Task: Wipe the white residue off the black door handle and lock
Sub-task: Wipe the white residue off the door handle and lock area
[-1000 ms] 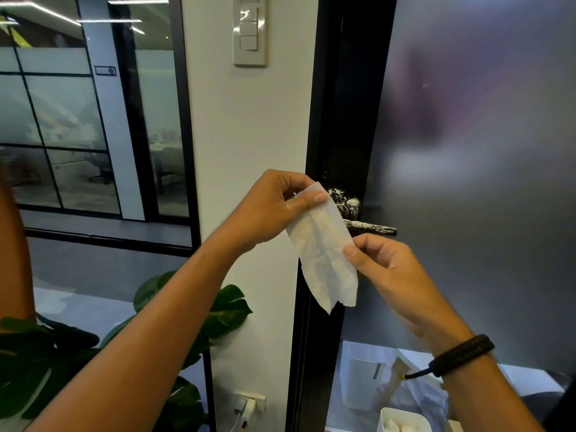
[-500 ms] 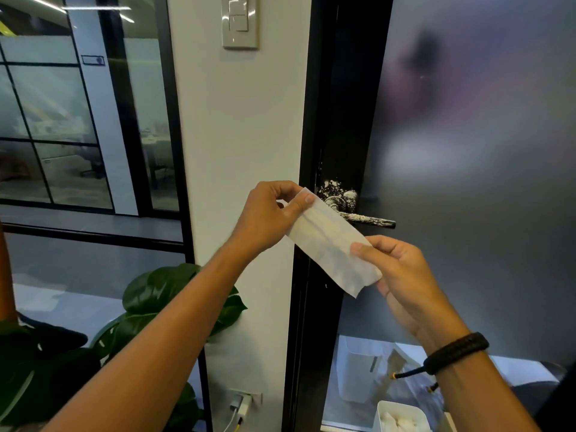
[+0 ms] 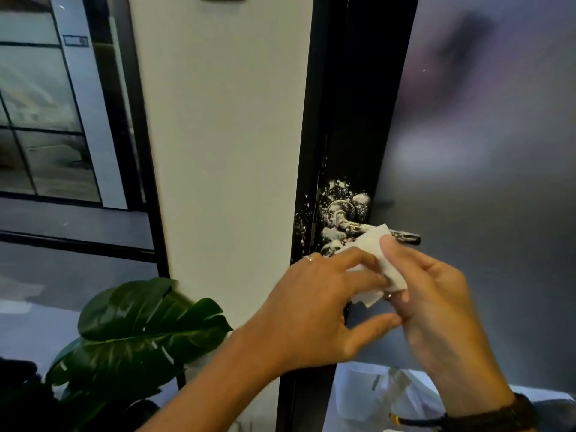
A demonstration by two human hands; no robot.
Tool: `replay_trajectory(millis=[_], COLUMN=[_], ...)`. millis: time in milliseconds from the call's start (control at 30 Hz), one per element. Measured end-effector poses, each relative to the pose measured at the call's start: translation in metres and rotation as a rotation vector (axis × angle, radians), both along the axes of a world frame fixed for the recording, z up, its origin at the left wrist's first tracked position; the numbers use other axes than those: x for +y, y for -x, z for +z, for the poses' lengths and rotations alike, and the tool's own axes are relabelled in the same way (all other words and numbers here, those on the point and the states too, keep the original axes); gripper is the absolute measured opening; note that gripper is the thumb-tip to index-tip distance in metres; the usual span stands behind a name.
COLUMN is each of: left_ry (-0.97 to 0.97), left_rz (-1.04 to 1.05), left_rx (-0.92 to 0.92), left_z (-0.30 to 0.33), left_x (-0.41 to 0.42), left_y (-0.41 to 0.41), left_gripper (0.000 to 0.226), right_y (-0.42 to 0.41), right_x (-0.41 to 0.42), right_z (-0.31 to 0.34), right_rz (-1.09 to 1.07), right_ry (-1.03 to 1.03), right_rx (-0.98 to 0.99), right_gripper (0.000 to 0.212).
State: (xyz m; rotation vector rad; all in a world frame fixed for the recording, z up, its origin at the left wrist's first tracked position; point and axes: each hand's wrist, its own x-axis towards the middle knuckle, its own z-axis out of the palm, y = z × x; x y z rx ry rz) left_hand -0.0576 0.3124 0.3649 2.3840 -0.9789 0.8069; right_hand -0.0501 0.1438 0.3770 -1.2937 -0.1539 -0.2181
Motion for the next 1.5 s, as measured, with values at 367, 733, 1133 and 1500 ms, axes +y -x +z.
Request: replay_trajectory(millis=[367,733,1133,1500], left_ry=[0.803,0.912,0.221,0.017], left_rz=[-0.141,-0.054,0.393,0.471], left_rx=[0.792,0.597,-0.405,-0.627], left_z=[0.037,0.047,0.084,0.055], left_x=[0.007,-0.002,0.038,0.041], left_y=[-0.027,-0.04,-0.122,-0.184], left_gripper=[0.018,0.016,0.041,0.052], right_y=[-0.002,0.001,-0.096,-0.112], right_x=[-0.004,-0.004,0.011,0.032], right_z=[0.031,0.037,0.073,0.068], right_rz=[-0.018,0.31,-0.33,0.001], right_ry=[-0.006,-0.196,0.996,1.388], right_rx=[-0.114,0.014,-0.544,-0.391], right_gripper=[0.016,0.034,0.022,0.031])
